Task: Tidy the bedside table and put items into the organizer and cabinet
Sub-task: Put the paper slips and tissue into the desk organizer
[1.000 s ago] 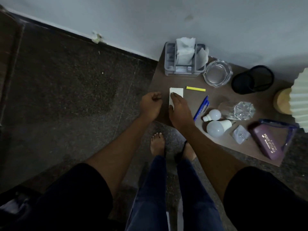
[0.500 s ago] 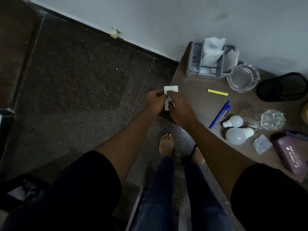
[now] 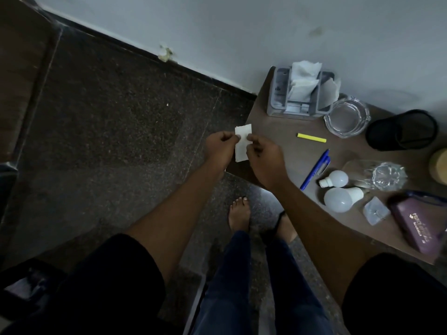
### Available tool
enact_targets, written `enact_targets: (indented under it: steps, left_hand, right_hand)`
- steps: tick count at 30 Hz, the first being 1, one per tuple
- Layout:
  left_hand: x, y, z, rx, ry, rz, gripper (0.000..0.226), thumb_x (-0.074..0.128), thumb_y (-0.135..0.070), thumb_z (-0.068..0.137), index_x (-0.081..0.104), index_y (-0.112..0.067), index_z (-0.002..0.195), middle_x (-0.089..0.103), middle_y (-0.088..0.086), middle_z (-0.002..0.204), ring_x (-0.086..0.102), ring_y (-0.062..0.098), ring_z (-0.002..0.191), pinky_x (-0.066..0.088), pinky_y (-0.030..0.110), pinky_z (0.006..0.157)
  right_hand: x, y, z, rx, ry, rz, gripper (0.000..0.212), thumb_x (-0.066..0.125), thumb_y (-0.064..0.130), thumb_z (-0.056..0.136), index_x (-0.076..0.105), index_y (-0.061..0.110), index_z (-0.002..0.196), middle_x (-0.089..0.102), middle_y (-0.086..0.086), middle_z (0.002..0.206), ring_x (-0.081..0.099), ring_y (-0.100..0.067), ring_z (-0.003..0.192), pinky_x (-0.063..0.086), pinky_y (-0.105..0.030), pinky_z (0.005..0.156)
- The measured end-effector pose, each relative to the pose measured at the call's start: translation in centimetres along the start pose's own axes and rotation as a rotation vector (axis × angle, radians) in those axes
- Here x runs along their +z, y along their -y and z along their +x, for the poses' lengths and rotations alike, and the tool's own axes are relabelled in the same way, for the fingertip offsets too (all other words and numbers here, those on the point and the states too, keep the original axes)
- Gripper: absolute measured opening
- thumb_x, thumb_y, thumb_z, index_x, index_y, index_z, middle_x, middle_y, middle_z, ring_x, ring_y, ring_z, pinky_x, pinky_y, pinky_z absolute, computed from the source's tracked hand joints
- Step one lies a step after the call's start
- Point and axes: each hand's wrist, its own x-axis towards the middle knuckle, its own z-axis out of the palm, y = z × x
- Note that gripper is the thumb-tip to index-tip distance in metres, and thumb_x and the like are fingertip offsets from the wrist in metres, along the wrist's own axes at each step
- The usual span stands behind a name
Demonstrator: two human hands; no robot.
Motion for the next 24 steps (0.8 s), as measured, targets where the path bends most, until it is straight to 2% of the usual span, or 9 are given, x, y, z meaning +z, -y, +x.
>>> enact_targets:
  steps: [3, 4, 6, 9, 12, 16, 21, 24]
  left_hand:
    - [0.5, -0.8, -1.5, 0.039, -0.017, -0.080, 0.017, 0.070, -0.014, 0.091, 0.074, -0.006, 0.106, 0.075, 0.013, 0.107, 0.072, 0.030, 0.101, 0.058, 0.051, 0.092]
    - [0.7, -1.1, -2.0, 0.062, -0.020, -0.105, 0.016, 0.070, -0.014, 0.091, 0.074, -0.006, 0.105, 0.076, 0.013, 0.107, 0.072, 0.029, 0.101, 0.059, 0.050, 0.093]
    - [1.4, -1.7, -3.1, 0.113, -0.024, -0.127, 0.014, 0.070, -0.014, 0.092, 0.074, -0.009, 0.104, 0.076, 0.010, 0.105, 0.073, 0.025, 0.099, 0.060, 0.046, 0.091]
    - [2.4, -2.6, -4.5, 0.232, -0.056, -0.144, 0.017, 0.069, -0.013, 0.092, 0.074, -0.011, 0.108, 0.077, 0.002, 0.100, 0.073, 0.015, 0.093, 0.060, 0.032, 0.085]
    - [3.5, -3.9, -5.7, 0.363, -0.071, -0.196, 0.021, 0.063, -0.009, 0.095, 0.073, -0.008, 0.113, 0.075, 0.000, 0.103, 0.072, 0.011, 0.096, 0.057, 0.020, 0.085]
    - [5.0, -5.9, -7.4, 0.455, -0.047, -0.271, 0.029, 0.054, -0.009, 0.099, 0.071, -0.012, 0.122, 0.073, 0.001, 0.121, 0.067, 0.012, 0.115, 0.054, 0.034, 0.103]
    - [6.2, -7.9, -8.3, 0.556, -0.029, -0.360, 0.032, 0.050, -0.004, 0.101, 0.067, -0.006, 0.127, 0.071, 0.003, 0.124, 0.066, 0.010, 0.118, 0.053, 0.032, 0.104]
    - [6.8, -9.1, -8.0, 0.552, -0.017, -0.412, 0.031, 0.049, -0.001, 0.101, 0.066, -0.001, 0.127, 0.071, 0.008, 0.124, 0.066, 0.016, 0.119, 0.053, 0.035, 0.104]
  right_hand:
    - [-0.6, 0.7, -0.4, 0.034, -0.048, 0.058, 0.034, 0.056, 0.007, 0.097, 0.065, 0.009, 0.130, 0.070, -0.006, 0.124, 0.065, -0.016, 0.110, 0.049, -0.020, 0.091]
    - [-0.9, 1.0, -0.6, 0.036, -0.066, 0.070, 0.034, 0.055, 0.006, 0.097, 0.065, 0.009, 0.129, 0.070, -0.005, 0.123, 0.066, -0.015, 0.111, 0.050, -0.021, 0.092]
    - [-1.6, 1.7, -0.7, 0.061, -0.104, 0.133, 0.033, 0.055, 0.007, 0.097, 0.066, 0.011, 0.128, 0.071, -0.004, 0.123, 0.066, -0.014, 0.112, 0.054, -0.029, 0.098]
    - [-2.7, 2.8, -1.0, 0.086, -0.142, 0.270, 0.034, 0.055, 0.008, 0.097, 0.065, 0.013, 0.129, 0.072, 0.000, 0.121, 0.067, -0.009, 0.111, 0.054, -0.035, 0.100]
    - [-4.3, 3.9, -1.2, 0.056, -0.148, 0.400, 0.037, 0.052, 0.004, 0.098, 0.062, 0.014, 0.132, 0.071, -0.003, 0.122, 0.067, -0.014, 0.115, 0.053, -0.042, 0.102]
    - [-6.8, 5.4, -1.1, -0.051, -0.238, 0.367, 0.043, 0.050, 0.000, 0.098, 0.059, 0.013, 0.138, 0.070, 0.001, 0.125, 0.066, -0.007, 0.114, 0.054, -0.035, 0.100]
    - [-9.3, 6.4, -0.2, -0.151, -0.243, 0.319, 0.049, 0.046, -0.005, 0.097, 0.054, 0.011, 0.143, 0.064, 0.002, 0.135, 0.059, -0.005, 0.125, 0.047, -0.028, 0.109]
    - [-10.3, 6.7, 0.7, -0.177, -0.253, 0.252, 0.051, 0.045, -0.005, 0.097, 0.053, 0.013, 0.145, 0.063, 0.006, 0.135, 0.058, 0.001, 0.120, 0.045, -0.016, 0.105]
